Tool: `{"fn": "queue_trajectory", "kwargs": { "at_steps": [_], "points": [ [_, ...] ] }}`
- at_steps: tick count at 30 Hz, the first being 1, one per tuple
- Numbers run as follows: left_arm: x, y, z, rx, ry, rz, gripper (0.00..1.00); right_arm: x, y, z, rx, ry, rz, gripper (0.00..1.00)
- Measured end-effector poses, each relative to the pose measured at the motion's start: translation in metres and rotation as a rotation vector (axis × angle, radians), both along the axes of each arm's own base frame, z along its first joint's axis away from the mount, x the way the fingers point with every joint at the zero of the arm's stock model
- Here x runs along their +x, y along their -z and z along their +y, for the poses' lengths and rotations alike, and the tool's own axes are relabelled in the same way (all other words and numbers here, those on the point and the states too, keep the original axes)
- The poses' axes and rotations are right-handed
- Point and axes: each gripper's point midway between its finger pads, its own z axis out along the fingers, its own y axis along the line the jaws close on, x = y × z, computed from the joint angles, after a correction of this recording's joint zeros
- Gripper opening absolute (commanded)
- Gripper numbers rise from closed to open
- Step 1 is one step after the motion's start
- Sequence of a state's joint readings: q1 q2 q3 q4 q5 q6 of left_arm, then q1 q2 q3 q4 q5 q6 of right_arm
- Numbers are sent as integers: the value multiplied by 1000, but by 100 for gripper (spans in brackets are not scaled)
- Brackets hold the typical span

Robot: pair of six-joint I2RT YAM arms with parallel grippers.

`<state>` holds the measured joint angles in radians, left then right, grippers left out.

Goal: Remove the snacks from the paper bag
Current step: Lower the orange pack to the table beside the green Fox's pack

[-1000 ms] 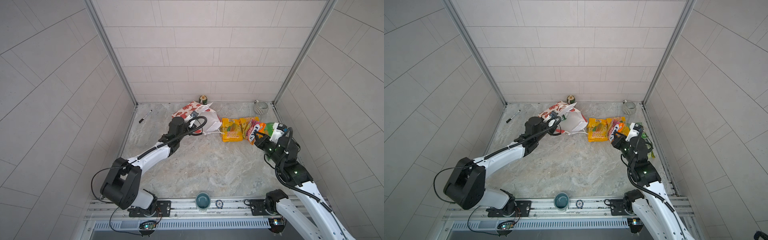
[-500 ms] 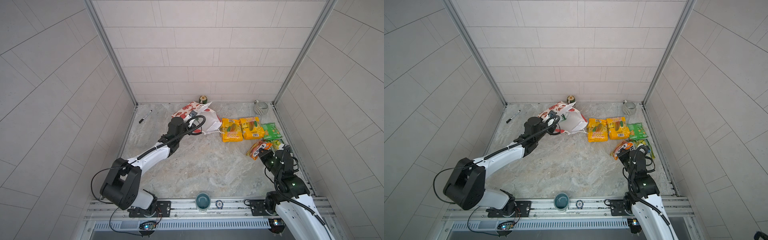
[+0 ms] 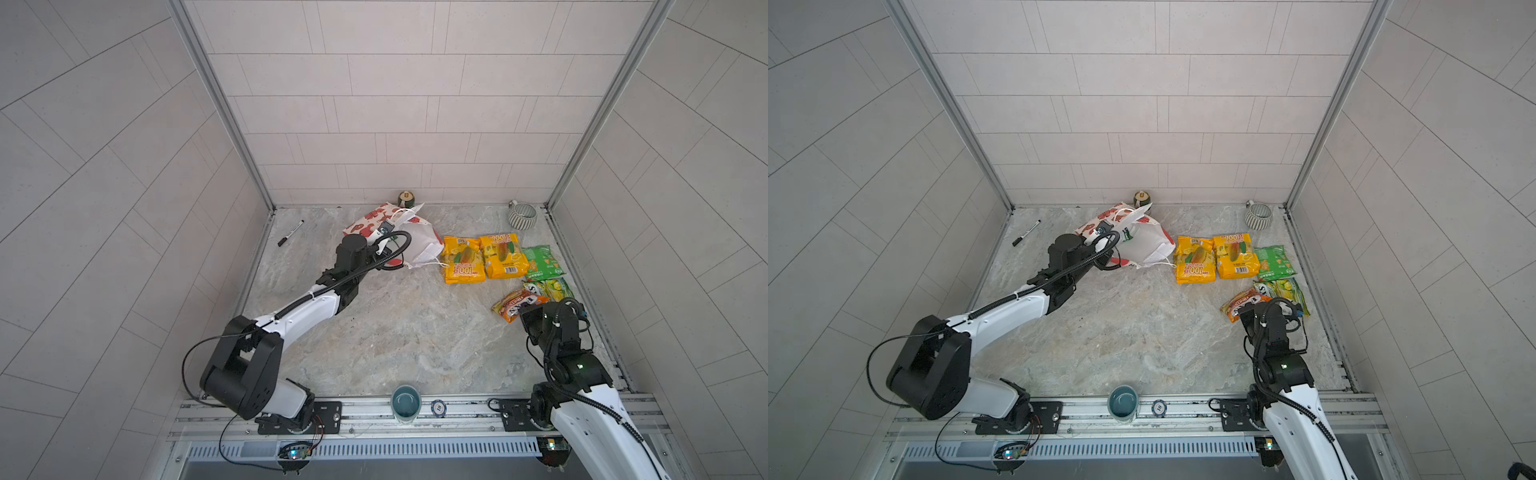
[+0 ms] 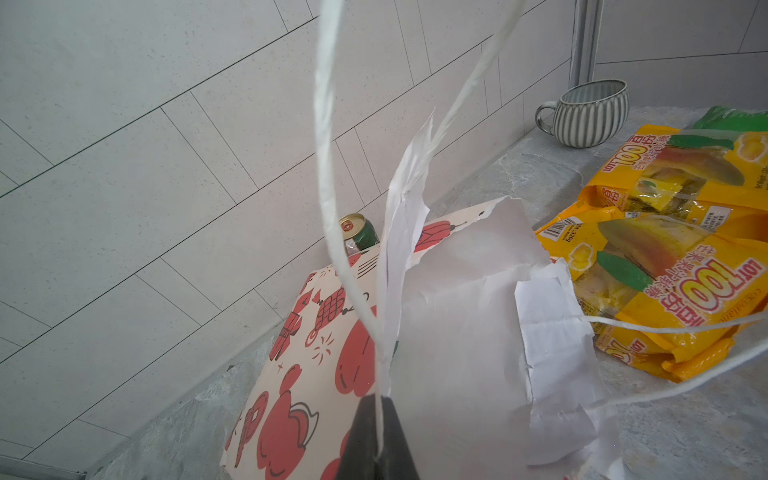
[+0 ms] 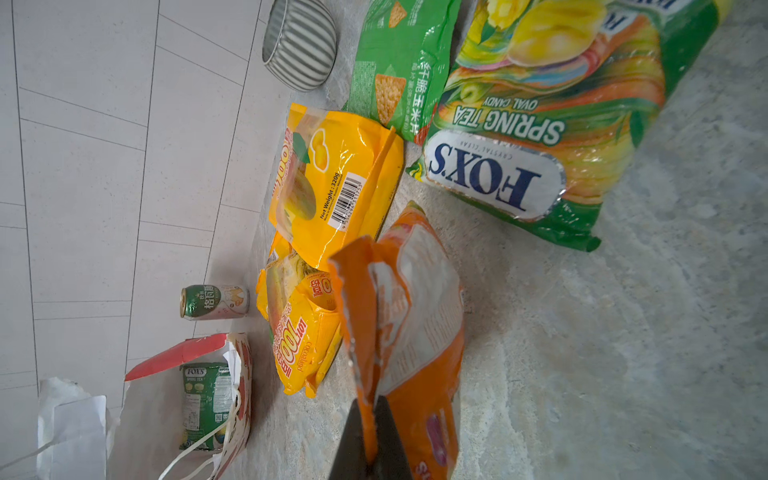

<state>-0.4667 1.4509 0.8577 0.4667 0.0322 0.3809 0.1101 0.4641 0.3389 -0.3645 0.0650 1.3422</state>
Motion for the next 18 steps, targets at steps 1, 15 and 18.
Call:
{"fn": "queue_trajectory", "kwargs": {
  "at_steps": [1,15,18],
  "points": [
    [0,0,0,0,0,0,0,0,0,-1,4,7,-1,0],
    [0,0,0,-7,-1,1,0,-2,13,-10,69,107,-32,0],
    [0,-1,0,-9,-1,-3,0,0,15,-10,84,120,-36,0]
  ]
}}
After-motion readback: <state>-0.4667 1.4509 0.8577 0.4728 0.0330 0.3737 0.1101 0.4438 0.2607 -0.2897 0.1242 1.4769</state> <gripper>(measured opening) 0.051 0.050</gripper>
